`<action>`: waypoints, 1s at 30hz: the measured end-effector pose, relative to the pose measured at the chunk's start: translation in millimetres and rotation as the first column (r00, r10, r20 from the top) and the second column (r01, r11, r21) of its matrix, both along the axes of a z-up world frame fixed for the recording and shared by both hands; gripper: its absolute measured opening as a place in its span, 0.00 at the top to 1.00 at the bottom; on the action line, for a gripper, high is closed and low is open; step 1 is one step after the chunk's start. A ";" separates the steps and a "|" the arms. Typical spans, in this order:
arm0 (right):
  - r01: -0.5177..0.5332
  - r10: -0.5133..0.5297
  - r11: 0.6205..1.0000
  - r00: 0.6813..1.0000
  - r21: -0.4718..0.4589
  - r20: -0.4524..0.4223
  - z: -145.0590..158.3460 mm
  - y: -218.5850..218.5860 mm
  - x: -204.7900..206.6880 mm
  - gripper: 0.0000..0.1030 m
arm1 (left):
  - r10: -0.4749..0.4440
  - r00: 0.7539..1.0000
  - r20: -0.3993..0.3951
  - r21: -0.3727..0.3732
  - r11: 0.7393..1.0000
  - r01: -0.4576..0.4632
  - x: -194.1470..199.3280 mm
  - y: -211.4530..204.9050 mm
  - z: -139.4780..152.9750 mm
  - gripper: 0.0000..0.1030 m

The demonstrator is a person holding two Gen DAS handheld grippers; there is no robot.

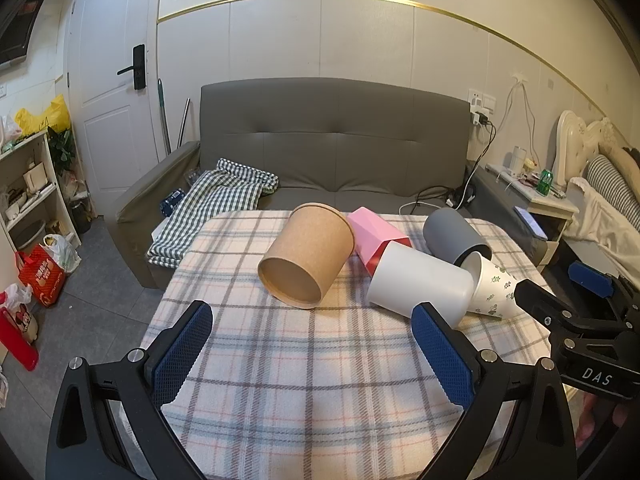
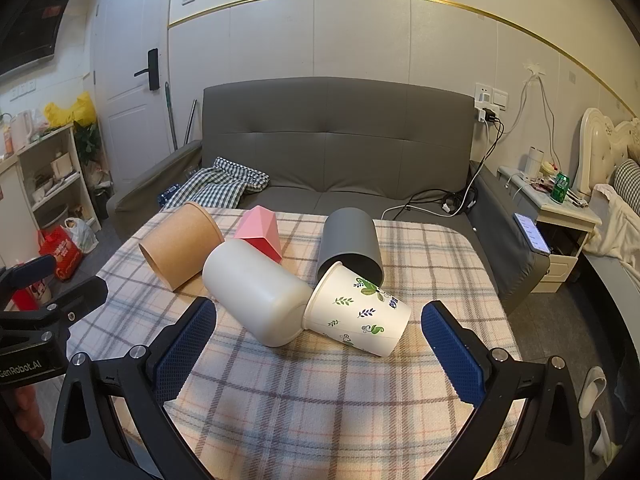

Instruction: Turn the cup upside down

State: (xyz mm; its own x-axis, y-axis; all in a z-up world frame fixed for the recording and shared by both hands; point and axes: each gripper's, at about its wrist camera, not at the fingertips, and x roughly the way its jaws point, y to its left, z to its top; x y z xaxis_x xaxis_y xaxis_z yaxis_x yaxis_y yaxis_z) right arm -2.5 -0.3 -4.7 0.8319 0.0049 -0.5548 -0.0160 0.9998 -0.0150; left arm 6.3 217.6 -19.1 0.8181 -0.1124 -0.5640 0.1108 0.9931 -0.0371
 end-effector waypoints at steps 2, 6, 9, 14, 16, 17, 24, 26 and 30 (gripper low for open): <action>-0.001 0.001 1.000 1.000 0.000 0.000 0.0 -0.1 0.0 0.00 | 0.001 1.000 0.000 -0.001 1.000 -0.001 0.3 0.5 0.0 0.00; 0.000 0.000 1.000 1.000 0.001 0.001 -0.5 4.9 -0.4 0.00 | 0.000 1.000 -0.001 0.001 1.000 0.000 -0.2 0.0 -0.4 0.00; 0.001 -0.001 1.000 1.000 0.002 0.001 -1.6 5.8 -1.9 0.00 | 0.001 1.000 -0.001 0.000 1.000 -0.001 0.1 0.6 -0.6 0.00; 0.001 -0.001 1.000 1.000 0.002 -0.001 -2.3 6.2 -2.5 0.00 | 0.000 1.000 -0.001 0.001 1.000 0.000 0.2 0.5 -0.7 0.00; 0.000 0.000 1.000 1.000 0.002 -0.001 -1.6 5.6 -1.9 0.00 | 0.001 1.000 -0.001 0.002 1.000 -0.001 -0.2 0.9 -1.5 0.00; 0.000 0.000 1.000 1.000 0.002 -0.001 -2.0 5.8 -2.3 0.00 | 0.000 1.000 -0.002 0.001 1.000 0.000 0.0 0.9 -1.4 0.00; -0.001 0.001 1.000 1.000 0.005 -0.001 -3.7 4.5 0.0 0.00 | -0.001 1.000 -0.003 0.002 1.000 0.001 -0.6 1.2 -3.2 0.00; -0.002 0.002 1.000 1.000 0.005 -0.001 -3.8 4.7 -0.1 0.00 | 0.000 1.000 -0.005 0.002 1.000 0.000 -0.5 1.5 -2.9 0.00; -0.002 0.002 1.000 1.000 0.004 -0.001 -4.3 5.0 -0.2 0.00 | -0.001 1.000 -0.003 0.000 1.000 0.001 -1.4 1.4 -3.5 0.00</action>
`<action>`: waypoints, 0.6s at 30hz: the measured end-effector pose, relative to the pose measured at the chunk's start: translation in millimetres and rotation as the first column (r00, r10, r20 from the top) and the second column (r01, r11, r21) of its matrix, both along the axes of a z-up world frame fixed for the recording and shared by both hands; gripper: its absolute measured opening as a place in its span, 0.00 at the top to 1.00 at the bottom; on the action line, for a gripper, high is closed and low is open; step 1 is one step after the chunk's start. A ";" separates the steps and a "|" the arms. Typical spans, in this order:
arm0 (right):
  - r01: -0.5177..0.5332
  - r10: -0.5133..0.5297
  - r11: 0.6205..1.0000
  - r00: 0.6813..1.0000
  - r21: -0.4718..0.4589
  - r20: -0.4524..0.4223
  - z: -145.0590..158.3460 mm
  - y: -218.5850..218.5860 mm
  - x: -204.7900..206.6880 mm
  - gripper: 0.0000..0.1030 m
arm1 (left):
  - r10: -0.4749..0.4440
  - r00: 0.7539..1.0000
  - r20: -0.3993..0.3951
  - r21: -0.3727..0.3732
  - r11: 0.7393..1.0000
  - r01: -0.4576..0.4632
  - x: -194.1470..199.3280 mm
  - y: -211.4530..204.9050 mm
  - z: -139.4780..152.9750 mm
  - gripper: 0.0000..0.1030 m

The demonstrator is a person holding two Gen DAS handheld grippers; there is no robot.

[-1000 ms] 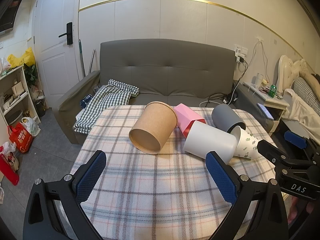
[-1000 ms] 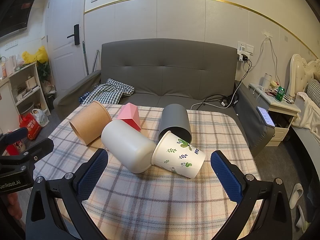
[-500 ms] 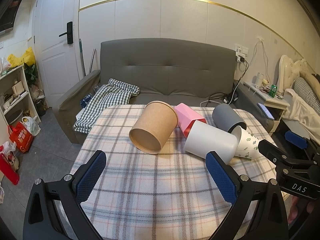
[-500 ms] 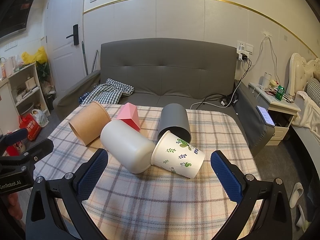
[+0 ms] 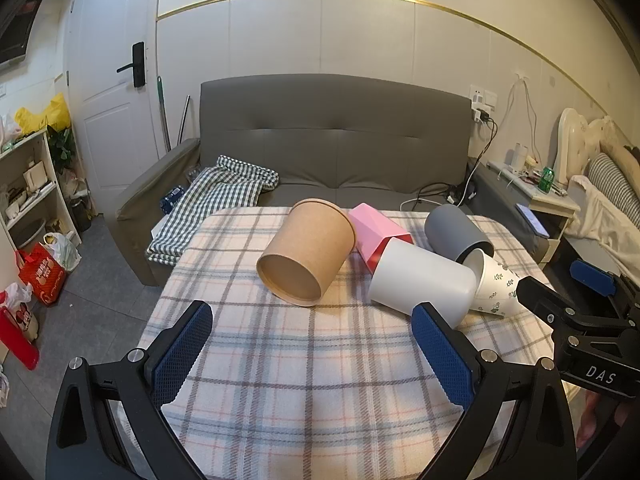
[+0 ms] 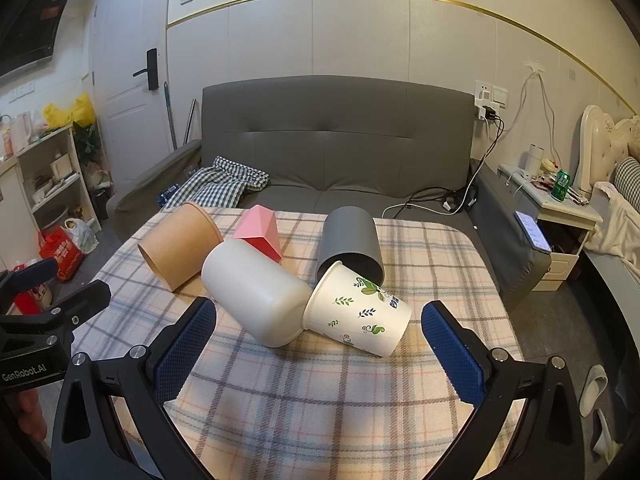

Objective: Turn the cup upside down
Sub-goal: 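Move the left gripper toward the brown kraft cup lying on its side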

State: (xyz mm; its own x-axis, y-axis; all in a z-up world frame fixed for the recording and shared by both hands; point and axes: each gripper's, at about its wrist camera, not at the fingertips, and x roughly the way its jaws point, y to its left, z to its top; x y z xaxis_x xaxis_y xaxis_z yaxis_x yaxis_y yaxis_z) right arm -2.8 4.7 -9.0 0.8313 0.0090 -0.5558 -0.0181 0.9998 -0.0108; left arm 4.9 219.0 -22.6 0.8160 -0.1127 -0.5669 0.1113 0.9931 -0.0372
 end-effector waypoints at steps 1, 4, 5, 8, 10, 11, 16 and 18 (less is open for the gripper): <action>0.000 0.000 1.000 1.000 0.001 -0.001 0.7 -0.3 0.4 0.00 | 0.000 1.000 0.000 0.000 1.000 0.000 0.4 0.6 -0.5 0.00; -0.001 0.001 1.000 1.000 0.004 -0.002 -0.4 0.4 1.5 0.00 | 0.000 1.000 -0.002 0.000 1.000 0.000 1.1 0.4 -0.2 0.00; -0.002 0.002 1.000 1.000 0.004 -0.002 -0.9 0.9 1.6 0.00 | -0.001 1.000 -0.003 0.000 1.000 0.001 1.2 0.8 -1.4 0.00; -0.003 0.003 1.000 1.000 0.003 -0.002 -1.5 1.7 2.7 0.00 | -0.001 1.000 -0.004 0.000 1.000 0.001 1.0 1.2 -1.8 0.00; -0.006 0.006 1.000 1.000 0.010 -0.004 -1.5 1.9 2.9 0.00 | -0.007 1.000 -0.005 -0.018 1.000 0.007 0.8 2.3 -2.6 0.00; -0.007 0.007 1.000 1.000 0.013 -0.005 -0.5 1.4 3.8 0.00 | -0.007 1.000 -0.005 -0.024 1.000 0.007 1.6 2.8 -3.7 0.00; -0.009 0.009 1.000 1.000 0.015 -0.006 0.8 0.4 7.2 0.00 | 0.001 1.000 -0.012 -0.016 1.000 -0.001 12.8 5.2 -3.3 0.00; -0.011 0.011 1.000 1.000 0.017 -0.003 1.8 -0.6 10.4 0.00 | 0.008 1.000 -0.003 -0.003 1.000 -0.008 19.6 7.0 -0.7 0.00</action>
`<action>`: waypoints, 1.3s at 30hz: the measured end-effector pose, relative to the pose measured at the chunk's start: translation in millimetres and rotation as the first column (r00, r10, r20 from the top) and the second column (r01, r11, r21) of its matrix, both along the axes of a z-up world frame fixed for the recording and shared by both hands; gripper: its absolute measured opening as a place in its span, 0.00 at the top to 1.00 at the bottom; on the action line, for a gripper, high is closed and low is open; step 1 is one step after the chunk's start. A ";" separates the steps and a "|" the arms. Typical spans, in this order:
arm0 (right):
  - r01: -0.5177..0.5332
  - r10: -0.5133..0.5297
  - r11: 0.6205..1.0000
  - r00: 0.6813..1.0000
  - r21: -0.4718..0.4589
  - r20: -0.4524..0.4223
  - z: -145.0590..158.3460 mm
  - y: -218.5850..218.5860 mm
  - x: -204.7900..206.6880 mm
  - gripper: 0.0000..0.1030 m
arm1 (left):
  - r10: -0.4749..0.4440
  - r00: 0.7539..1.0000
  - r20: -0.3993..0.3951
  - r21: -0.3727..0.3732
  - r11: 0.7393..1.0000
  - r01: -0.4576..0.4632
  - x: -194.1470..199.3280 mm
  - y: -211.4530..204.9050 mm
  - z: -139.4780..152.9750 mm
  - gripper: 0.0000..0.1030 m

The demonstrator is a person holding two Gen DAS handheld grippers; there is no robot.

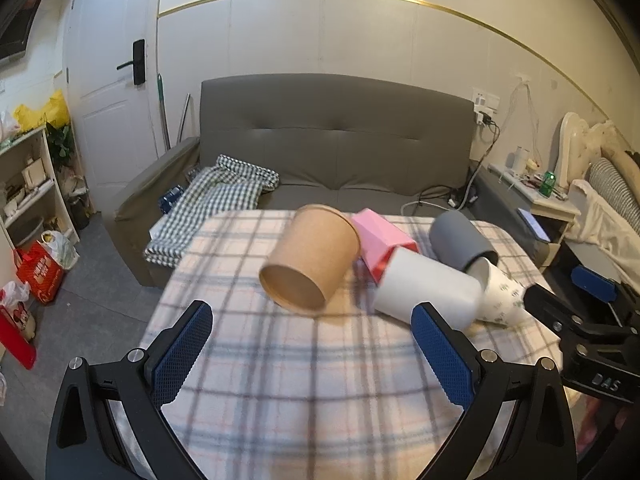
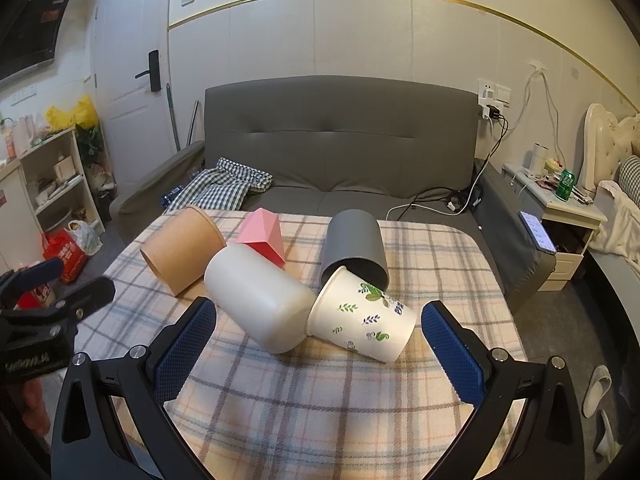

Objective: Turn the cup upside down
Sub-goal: 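Move the left gripper toward the brown kraft cup lying on its side, then close the left gripper on the rim of the brown kraft cup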

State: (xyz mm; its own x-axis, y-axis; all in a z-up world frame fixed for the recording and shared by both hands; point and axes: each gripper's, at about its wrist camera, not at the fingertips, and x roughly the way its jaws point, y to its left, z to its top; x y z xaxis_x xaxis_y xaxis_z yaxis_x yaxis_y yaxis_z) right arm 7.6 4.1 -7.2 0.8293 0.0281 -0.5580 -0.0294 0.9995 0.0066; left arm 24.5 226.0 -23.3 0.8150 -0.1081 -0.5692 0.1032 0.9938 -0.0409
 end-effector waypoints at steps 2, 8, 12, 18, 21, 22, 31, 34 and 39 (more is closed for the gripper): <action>-0.003 0.003 1.000 1.000 0.000 -0.001 1.1 -1.5 4.4 0.00 | 0.003 1.000 0.015 0.010 1.000 -0.003 7.5 2.9 3.3 0.00; -0.030 0.030 0.999 0.999 -0.012 -0.010 1.8 -1.0 22.6 0.00 | -0.019 1.000 0.001 0.033 0.999 0.019 41.4 7.6 -5.7 0.00; -0.040 0.040 0.999 0.999 -0.021 -0.005 1.1 -0.2 32.2 0.00 | -0.082 0.995 -0.062 0.076 0.993 0.086 69.6 -2.3 -29.1 0.00; -0.034 0.033 0.999 0.999 -0.040 -0.012 -6.2 -1.6 40.9 0.00 | -0.091 0.984 -0.151 0.071 0.992 0.103 100.0 -2.1 -57.8 0.00; -0.034 0.033 0.998 0.999 -0.052 -0.030 -13.2 -3.1 45.3 0.00 | -0.097 0.983 -0.159 0.074 0.991 0.110 106.6 -2.2 -65.4 0.00; -0.033 0.031 0.998 0.999 -0.062 -0.036 -15.8 -3.6 47.5 0.00 | -0.095 0.982 -0.160 0.078 0.991 0.109 107.8 -2.1 -66.7 0.00; -0.015 0.012 0.999 0.998 -0.048 -0.064 -27.3 -12.9 63.6 0.00 | -0.132 0.983 -0.124 0.107 0.984 0.145 107.6 -9.7 -67.6 0.03; -0.014 0.011 0.999 0.998 -0.033 -0.068 -29.1 -17.4 67.6 0.00 | -0.138 0.982 -0.131 0.124 0.980 0.154 108.6 -13.1 -68.3 0.18; -0.013 0.012 1.000 0.997 -0.008 -0.073 -31.7 -23.3 73.5 0.00 | -0.119 0.984 -0.134 0.122 0.983 0.136 107.6 -9.7 -68.4 0.19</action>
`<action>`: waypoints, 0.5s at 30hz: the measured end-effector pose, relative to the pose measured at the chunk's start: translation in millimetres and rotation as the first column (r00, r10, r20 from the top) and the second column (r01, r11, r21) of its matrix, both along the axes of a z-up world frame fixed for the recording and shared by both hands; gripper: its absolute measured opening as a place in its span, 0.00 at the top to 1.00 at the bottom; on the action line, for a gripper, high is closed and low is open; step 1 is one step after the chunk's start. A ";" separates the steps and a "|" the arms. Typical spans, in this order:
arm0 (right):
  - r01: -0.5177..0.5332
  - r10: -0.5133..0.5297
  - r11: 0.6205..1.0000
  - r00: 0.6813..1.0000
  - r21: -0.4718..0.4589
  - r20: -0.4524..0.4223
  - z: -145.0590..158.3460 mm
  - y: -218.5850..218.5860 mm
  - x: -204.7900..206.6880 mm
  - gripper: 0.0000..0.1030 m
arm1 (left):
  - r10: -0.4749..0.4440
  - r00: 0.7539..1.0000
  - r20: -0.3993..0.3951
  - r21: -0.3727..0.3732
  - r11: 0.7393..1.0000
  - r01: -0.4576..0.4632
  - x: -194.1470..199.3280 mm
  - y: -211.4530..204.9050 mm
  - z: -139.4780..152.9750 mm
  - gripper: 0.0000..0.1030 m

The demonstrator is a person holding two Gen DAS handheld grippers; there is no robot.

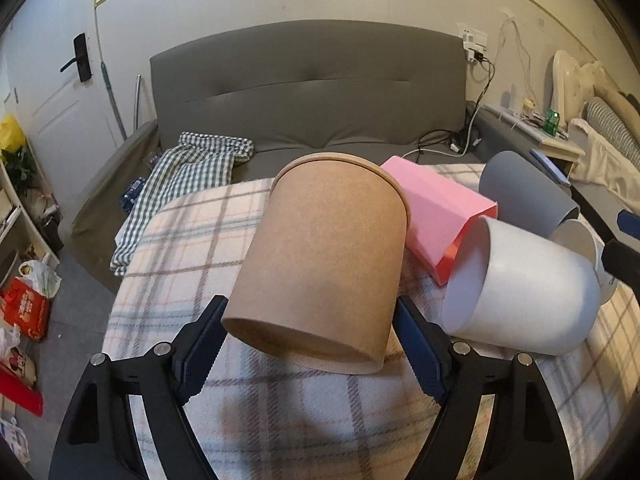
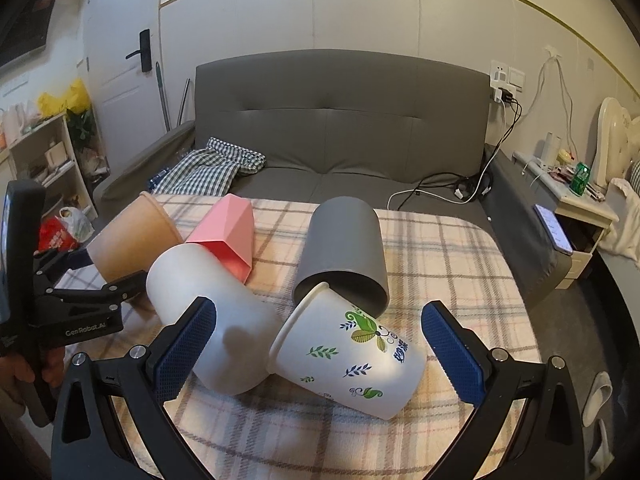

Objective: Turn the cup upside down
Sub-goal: 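Close the left gripper on the rim of the brown kraft cup, then lift the kraft cup off the table and turn it with the left gripper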

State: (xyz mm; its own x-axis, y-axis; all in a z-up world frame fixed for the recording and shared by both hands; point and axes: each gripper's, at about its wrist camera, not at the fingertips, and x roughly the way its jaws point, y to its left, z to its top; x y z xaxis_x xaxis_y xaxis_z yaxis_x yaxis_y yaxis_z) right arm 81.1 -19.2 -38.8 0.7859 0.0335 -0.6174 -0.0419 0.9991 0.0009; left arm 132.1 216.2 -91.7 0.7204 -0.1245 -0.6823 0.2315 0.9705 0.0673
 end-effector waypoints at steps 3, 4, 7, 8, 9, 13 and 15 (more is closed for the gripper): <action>0.001 -0.001 1.000 1.000 0.020 -0.001 0.2 -5.5 1.9 0.00 | 0.024 1.000 -0.001 0.011 1.000 -0.024 -9.4 0.3 0.3 0.19; 0.003 -0.003 1.000 1.000 0.027 -0.002 0.1 -6.3 1.5 0.00 | 0.030 1.000 -0.001 0.014 0.999 -0.030 -14.4 -0.1 1.0 0.19; 0.005 -0.004 0.999 1.000 0.044 -0.005 1.0 -11.6 1.9 0.00 | 0.061 0.998 -0.028 0.029 0.998 -0.060 -32.5 -3.9 0.5 0.20; 0.006 -0.006 0.999 1.000 0.050 -0.004 1.9 -13.6 1.6 0.00 | 0.077 0.996 -0.046 0.030 0.997 -0.075 -38.4 -4.8 -1.1 0.20; 0.008 -0.008 0.998 1.000 0.054 -0.003 2.8 -15.1 1.4 0.00 | 0.094 0.993 -0.073 0.023 0.995 -0.092 -45.3 -5.6 -3.8 0.21; 0.015 -0.016 0.996 1.000 0.089 0.009 10.5 -23.8 -1.8 0.00 | 0.135 0.982 -0.129 0.010 0.991 -0.135 -69.0 -13.0 -8.8 0.23; 0.021 -0.022 0.994 1.000 0.108 0.016 15.6 -28.5 -5.2 0.00 | 0.121 0.984 -0.134 0.005 0.993 -0.121 -74.7 -21.7 -3.3 0.23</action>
